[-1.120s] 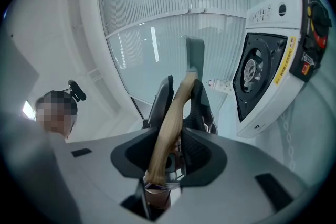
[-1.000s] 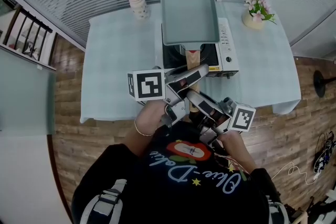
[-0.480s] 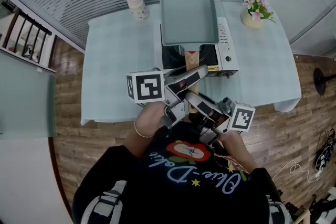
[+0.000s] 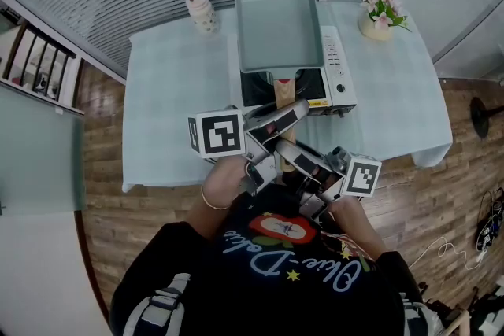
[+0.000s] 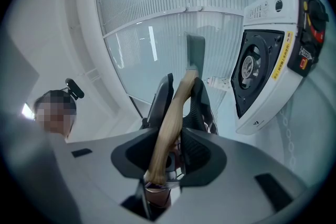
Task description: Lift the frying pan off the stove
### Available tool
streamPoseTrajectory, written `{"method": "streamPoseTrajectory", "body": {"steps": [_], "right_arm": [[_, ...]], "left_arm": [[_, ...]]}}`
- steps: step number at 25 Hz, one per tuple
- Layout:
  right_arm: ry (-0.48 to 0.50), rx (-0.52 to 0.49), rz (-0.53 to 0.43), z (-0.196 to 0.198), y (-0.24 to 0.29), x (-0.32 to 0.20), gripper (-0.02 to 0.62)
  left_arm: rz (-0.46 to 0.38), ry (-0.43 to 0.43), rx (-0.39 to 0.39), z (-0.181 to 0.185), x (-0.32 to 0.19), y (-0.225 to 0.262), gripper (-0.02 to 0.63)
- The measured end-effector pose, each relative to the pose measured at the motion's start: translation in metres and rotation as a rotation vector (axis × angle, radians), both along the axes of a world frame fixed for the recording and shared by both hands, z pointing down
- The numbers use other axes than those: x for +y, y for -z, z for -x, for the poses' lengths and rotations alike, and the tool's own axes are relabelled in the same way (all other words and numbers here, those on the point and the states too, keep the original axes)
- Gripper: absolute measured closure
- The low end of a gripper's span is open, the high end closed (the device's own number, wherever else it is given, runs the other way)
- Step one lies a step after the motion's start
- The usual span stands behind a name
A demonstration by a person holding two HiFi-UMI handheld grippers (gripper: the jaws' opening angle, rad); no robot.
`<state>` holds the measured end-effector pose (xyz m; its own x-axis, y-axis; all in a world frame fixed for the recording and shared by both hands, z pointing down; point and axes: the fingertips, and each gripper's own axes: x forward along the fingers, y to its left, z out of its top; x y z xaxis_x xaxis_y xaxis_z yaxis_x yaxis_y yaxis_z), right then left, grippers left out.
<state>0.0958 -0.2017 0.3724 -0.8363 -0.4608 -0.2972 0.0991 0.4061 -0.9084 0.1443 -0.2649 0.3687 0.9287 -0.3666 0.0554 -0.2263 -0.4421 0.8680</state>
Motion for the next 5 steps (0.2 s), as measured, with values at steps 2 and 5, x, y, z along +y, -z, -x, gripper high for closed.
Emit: {"method": "streamPoseTrajectory", "body": {"steps": [2, 5], "right_arm": [[0.002, -0.002, 0.003, 0.0002, 0.0003, -0.0005, 0.468], [0.005, -0.002, 0.006, -0.0005, -0.0014, -0.002, 0.466]], "left_arm": [[0.003, 0.001, 0.0, 0.0003, -0.0006, -0.0005, 0.463], [0.006, 0.006, 0.002, 0.0003, -0.0025, -0.0016, 0.462]]}}
